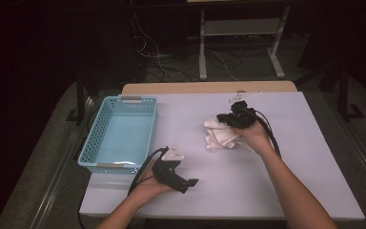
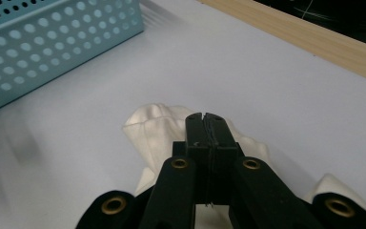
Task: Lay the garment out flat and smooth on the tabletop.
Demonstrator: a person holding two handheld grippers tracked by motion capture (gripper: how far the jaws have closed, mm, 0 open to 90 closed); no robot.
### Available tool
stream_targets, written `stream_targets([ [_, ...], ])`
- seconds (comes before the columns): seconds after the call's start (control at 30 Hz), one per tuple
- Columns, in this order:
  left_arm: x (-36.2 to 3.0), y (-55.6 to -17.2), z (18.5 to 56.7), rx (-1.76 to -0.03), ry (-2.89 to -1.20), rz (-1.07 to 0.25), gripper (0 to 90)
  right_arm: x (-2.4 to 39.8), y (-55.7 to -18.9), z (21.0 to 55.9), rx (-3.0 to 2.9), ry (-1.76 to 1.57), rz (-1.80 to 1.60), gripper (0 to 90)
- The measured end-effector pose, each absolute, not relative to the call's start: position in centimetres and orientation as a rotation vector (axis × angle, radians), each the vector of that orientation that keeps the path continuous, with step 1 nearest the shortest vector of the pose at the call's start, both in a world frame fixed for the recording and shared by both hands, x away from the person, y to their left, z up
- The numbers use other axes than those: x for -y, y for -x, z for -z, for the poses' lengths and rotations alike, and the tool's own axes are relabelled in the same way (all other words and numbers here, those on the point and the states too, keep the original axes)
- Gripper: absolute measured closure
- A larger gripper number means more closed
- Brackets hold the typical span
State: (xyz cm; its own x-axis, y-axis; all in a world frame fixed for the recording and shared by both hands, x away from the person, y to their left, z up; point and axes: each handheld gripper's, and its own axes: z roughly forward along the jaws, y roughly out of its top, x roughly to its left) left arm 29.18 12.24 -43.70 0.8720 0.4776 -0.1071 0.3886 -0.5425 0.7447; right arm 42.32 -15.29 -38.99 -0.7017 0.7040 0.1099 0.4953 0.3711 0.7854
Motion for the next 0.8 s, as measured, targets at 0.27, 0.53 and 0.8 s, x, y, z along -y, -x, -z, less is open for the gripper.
stream_targets([
  [0.27,-12.2,-29.2,43.7,-0.622,-2.211,-0.132,0.0,15.6,-44.2,39.4,-2.377,-1.132,-1.204,86.1],
  [0.53,-12.3,-29.2,43.7,-0.624,-2.208,-0.132,0.0,16.8,-43.0,38.0,-2.391,-1.134,-1.253,58.9],
  [0.8,-12.3,-29.2,43.7,-0.625,-2.210,-0.135,0.0,18.3,-40.7,36.2,-2.419,-1.098,-1.293,52.0],
])
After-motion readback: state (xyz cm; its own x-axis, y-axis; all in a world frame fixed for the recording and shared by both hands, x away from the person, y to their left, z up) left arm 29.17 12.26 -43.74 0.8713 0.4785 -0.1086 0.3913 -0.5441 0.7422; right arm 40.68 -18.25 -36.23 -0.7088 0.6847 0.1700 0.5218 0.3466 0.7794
